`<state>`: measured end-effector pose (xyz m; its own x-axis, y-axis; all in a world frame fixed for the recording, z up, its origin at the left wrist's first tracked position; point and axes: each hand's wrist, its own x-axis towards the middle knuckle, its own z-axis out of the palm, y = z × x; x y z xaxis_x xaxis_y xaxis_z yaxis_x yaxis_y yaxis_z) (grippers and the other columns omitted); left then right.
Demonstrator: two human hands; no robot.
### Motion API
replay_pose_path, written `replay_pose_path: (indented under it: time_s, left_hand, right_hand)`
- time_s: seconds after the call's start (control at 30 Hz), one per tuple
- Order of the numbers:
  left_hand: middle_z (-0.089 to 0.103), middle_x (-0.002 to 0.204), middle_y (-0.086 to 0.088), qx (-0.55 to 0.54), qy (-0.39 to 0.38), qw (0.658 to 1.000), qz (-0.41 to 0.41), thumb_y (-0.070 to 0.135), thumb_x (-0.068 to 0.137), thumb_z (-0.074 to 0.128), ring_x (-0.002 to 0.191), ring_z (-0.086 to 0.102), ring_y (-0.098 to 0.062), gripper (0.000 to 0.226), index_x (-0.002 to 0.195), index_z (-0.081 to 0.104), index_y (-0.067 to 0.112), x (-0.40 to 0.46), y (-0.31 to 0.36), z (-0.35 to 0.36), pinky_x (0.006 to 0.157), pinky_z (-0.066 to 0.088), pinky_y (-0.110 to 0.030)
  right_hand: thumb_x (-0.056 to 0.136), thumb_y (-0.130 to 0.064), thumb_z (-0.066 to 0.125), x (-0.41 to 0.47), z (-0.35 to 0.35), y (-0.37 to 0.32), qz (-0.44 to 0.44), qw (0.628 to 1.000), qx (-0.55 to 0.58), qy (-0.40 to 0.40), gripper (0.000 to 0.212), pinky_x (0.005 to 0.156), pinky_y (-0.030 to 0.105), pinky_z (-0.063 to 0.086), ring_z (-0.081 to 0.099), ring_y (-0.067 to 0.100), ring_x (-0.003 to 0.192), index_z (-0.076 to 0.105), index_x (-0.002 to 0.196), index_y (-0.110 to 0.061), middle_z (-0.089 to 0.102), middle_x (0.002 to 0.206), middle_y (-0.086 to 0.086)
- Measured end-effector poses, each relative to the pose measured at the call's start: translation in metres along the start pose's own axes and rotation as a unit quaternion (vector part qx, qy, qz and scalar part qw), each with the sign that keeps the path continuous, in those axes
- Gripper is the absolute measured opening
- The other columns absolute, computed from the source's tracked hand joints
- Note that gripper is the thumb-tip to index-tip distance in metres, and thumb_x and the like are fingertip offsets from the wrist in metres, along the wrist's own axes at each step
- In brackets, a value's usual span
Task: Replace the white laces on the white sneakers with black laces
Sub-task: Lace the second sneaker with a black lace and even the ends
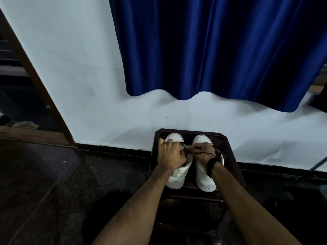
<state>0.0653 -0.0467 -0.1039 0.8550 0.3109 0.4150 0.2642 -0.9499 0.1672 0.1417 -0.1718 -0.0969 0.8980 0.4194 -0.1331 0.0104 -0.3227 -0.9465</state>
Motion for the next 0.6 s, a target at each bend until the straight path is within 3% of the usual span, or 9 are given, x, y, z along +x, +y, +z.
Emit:
replay_pose_path:
  time_s: [0.13,0.23,0.43,0.5,0.6]
  left_hand:
    - [0.063,0.058,0.004,0.000,-0.018,1.000,-0.004,0.029,0.066,0.050,0.068,0.059,-0.020,0.021,0.059,0.068,0.020,0.0011,0.0029,-0.0024,0.073,0.032,-0.038]
    - [0.063,0.058,0.003,-0.013,-0.020,1.000,-0.013,0.030,0.065,0.051,0.068,0.059,-0.020,0.019,0.058,0.065,0.020,0.0026,0.0042,-0.0039,0.072,0.032,-0.038]
    - [0.063,0.058,0.005,-0.005,-0.016,1.000,0.013,0.031,0.066,0.054,0.065,0.059,-0.020,0.016,0.058,0.065,0.022,0.0027,0.0059,-0.0062,0.071,0.034,-0.038]
    - [0.063,0.056,0.003,-0.007,-0.013,1.000,-0.008,0.030,0.065,0.053,0.063,0.059,-0.021,0.017,0.056,0.063,0.021,0.0025,0.0073,-0.0068,0.071,0.036,-0.038]
    - [0.063,0.057,0.003,0.003,-0.007,0.999,-0.031,0.035,0.075,0.058,0.063,0.058,-0.019,0.023,0.058,0.063,0.021,0.0014,0.0041,-0.0037,0.069,0.033,-0.037]
  right_hand:
    - [0.075,-0.015,0.080,0.0013,0.0031,0.0008,0.000,1.000,-0.006,0.017,0.006,0.081,0.029,0.056,0.070,0.017,0.078,0.077,0.080,-0.013,0.075,0.078,0.006]
    - [0.079,-0.018,0.078,-0.0019,0.0042,-0.0036,-0.011,1.000,-0.025,0.016,0.006,0.080,0.027,0.055,0.067,0.014,0.078,0.076,0.081,-0.013,0.074,0.080,0.006]
    - [0.079,-0.023,0.078,-0.0027,0.0030,-0.0063,-0.016,0.997,-0.070,0.018,0.010,0.086,0.034,0.056,0.071,0.019,0.088,0.077,0.084,-0.014,0.075,0.083,0.005]
    - [0.077,-0.034,0.078,-0.0024,0.0018,-0.0066,-0.013,0.997,-0.069,0.008,0.015,0.084,0.033,0.056,0.071,0.014,0.084,0.078,0.082,-0.019,0.075,0.080,0.000]
    - [0.077,-0.058,0.064,0.0046,0.0007,-0.0043,0.028,0.999,-0.040,0.012,0.042,0.087,0.036,0.053,0.069,0.019,0.088,0.078,0.082,-0.019,0.075,0.084,0.003]
